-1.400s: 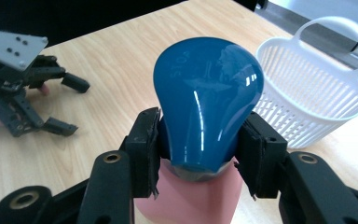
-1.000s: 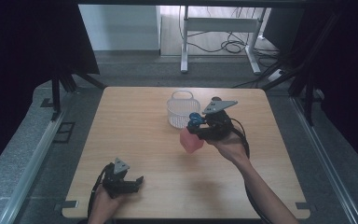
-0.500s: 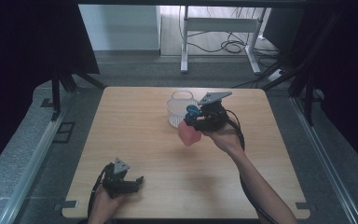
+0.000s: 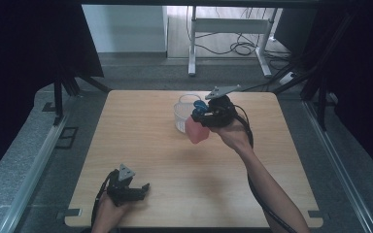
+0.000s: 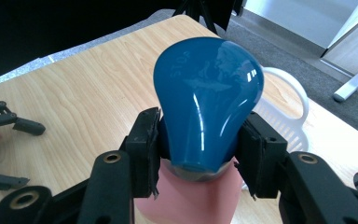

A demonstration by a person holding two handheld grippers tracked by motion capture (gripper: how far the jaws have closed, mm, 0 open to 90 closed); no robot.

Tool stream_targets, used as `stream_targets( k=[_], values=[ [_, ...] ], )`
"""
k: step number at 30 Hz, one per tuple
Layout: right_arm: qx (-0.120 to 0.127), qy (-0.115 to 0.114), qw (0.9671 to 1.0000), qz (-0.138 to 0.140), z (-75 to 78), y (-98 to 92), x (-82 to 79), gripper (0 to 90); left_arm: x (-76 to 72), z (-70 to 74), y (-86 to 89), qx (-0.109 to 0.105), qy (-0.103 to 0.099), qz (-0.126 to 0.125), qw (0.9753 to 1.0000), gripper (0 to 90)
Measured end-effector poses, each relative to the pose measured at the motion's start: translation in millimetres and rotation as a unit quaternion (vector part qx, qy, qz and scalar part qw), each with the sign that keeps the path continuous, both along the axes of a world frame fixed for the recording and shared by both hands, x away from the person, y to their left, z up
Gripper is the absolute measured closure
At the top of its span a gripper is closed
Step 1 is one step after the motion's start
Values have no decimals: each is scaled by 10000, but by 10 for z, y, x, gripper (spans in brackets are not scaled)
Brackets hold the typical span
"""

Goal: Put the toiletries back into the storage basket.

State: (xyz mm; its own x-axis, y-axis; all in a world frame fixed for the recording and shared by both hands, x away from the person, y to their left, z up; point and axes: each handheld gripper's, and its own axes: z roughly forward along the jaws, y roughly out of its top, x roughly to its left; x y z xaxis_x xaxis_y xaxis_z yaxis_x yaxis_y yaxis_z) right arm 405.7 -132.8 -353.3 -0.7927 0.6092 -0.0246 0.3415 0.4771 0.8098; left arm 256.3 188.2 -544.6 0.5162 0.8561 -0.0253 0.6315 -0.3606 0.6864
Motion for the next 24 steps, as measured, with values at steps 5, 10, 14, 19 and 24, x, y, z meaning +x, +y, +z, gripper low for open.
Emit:
stream_targets(
  k=[5, 10, 14, 19, 24],
  values=[
    [25, 16, 10000, -9, 45, 11, 72, 525, 1, 1, 1, 0, 4, -3, 10000, 107],
    [1, 2, 10000, -65, 75, 22, 145, 525, 1, 1, 1, 2, 3, -4, 10000, 107],
    [-17, -17, 9999, -113, 99, 44, 205, 525, 0, 1, 0, -1, 4, -3, 10000, 107],
    [2, -39, 9999, -155, 140, 76, 279, 525, 0, 1, 0, -4, 4, -2, 10000, 107],
    [-10, -69, 9998, -183, 164, 116, 356, 525, 0, 1, 0, -4, 5, -1, 10000, 107]
  ],
)
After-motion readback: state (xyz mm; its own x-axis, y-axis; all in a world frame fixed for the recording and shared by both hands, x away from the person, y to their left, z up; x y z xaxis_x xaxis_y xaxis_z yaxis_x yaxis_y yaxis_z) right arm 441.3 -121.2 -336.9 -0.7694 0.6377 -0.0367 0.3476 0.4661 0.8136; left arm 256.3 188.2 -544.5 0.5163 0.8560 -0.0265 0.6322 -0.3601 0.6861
